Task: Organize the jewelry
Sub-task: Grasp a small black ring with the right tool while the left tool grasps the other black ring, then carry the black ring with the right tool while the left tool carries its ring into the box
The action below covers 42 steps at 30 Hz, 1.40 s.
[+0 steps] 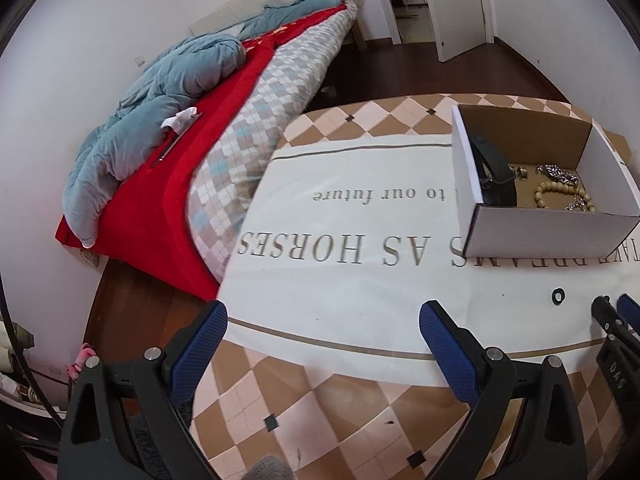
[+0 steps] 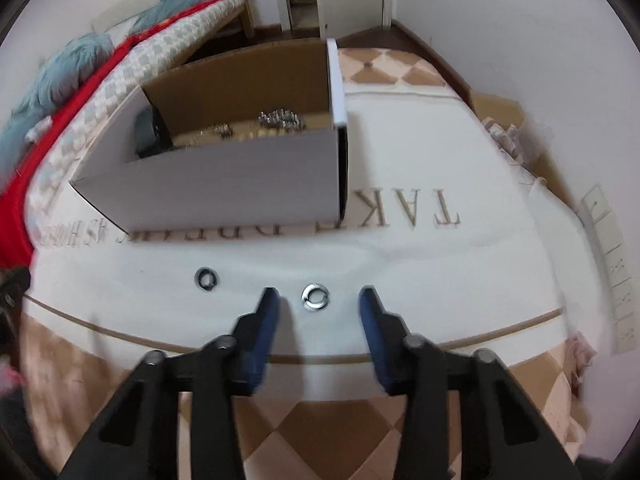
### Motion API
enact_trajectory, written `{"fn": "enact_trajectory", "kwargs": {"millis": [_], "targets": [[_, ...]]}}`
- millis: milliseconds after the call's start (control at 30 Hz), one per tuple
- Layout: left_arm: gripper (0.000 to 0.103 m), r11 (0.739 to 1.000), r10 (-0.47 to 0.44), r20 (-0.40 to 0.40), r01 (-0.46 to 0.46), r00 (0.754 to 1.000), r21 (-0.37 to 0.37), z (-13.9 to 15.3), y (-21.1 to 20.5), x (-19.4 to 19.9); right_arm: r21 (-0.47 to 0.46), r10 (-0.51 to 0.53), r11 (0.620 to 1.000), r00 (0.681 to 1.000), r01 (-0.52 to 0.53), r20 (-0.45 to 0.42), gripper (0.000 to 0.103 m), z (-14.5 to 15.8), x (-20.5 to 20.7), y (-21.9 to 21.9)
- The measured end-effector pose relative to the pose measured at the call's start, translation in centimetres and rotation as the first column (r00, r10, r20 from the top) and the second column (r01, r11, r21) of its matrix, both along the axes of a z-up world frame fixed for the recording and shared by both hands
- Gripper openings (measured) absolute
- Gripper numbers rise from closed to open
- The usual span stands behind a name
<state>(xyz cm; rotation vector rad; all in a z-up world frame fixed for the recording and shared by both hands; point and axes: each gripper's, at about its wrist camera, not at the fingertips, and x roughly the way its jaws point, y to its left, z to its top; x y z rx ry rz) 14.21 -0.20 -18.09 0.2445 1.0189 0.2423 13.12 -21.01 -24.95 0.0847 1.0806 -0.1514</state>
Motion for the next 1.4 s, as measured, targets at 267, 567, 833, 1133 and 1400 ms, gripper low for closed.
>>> {"fn": "enact_trajectory", "kwargs": {"millis": [267,567,833,1133,1400], "targets": [[0.098,0.989,-0.085,-0.075,0.074,0.994,-0.13,-1.4,-3.8,1.7,0.039,-0.04,0.999,0.998,0.038,0.04,0.013,0.9,-1.6,-2.8],[0.069,0.941,-0.273,-0.156,0.229,0.949,-0.249,-4.1,-11.5,2.9,0.057,-0.123,0.991,0.991,0.119,0.06,0.013,2.6,-2.8,-6.9],[0.01,0.925,-0.325,-0.171,0.276,0.93,-0.26,-5.2,-13.5,2.6,0.07,-0.149,0.987,0.988,0.145,0.047,0.013,1.9,-2.9,-7.9],[0.01,0.922,-0.332,-0.131,0.292,0.934,-0.255,-3.1,-12.7,1.6,0.101,-0.15,0.985,0.984,0.14,0.096,0.013,4.3,-3.0,-7.8],[0.01,0.899,-0.313,-0.03,0.286,0.949,-0.332,4.5,-9.5,2.8,0.174,-0.09,0.983,0.981,0.06,0.169,0.013,9.9,-1.8,-6.7]]}}
